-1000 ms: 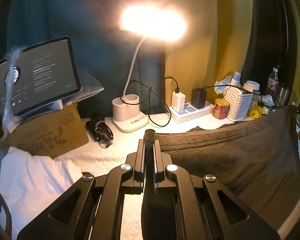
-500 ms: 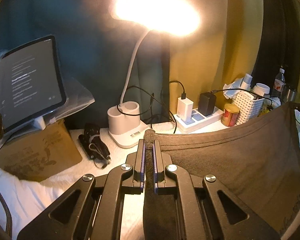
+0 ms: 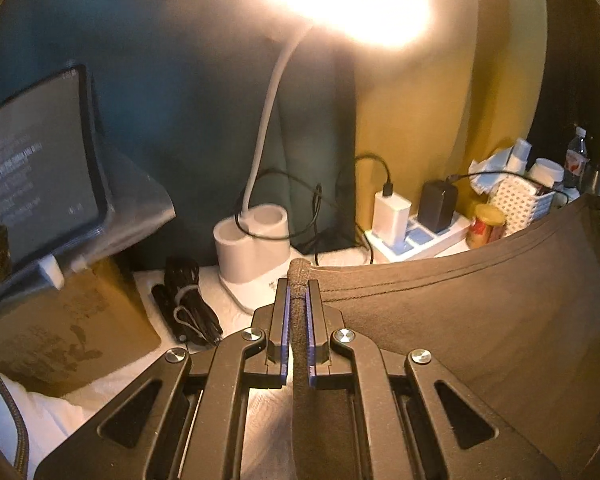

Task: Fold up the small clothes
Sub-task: 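Lift the folded brown shirt with both grippers and carry it across, then lower the shirt onto the bedspread and open both grippers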

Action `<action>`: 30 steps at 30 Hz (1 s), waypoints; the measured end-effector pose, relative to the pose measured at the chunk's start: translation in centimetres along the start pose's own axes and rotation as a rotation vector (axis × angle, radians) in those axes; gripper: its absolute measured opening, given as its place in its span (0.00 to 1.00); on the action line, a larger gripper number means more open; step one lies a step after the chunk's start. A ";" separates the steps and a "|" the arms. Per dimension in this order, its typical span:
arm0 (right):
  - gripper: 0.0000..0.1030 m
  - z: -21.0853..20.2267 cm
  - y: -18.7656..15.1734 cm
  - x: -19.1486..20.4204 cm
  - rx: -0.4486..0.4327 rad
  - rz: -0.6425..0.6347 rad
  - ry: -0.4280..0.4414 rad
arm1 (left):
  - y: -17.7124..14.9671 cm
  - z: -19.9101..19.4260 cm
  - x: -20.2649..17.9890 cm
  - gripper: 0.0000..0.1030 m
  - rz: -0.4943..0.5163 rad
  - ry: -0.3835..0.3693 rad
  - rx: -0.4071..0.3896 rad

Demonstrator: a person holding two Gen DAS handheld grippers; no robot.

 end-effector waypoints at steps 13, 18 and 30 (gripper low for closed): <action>0.08 2.8 -1.9 -1.3 0.031 0.034 -0.076 | -2.9 4.0 0.1 0.07 -0.014 0.039 0.121; 0.27 1.7 -1.9 -1.5 0.029 0.031 -0.096 | -3.6 4.1 0.1 0.10 0.045 0.117 0.159; 0.53 -2.3 -3.8 -1.7 0.042 0.048 -0.109 | -4.5 -0.4 1.2 0.77 -0.049 0.104 0.129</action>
Point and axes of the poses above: each gripper's, at about its wrist camera, not at the fingertips, and z roughly the way its jaws point, x to its left, y to its top, the point moved 6 cm from there along z, roughly the way its jaws point, and after that the axes turned 3 degrees about y, right-handed, at the moved point
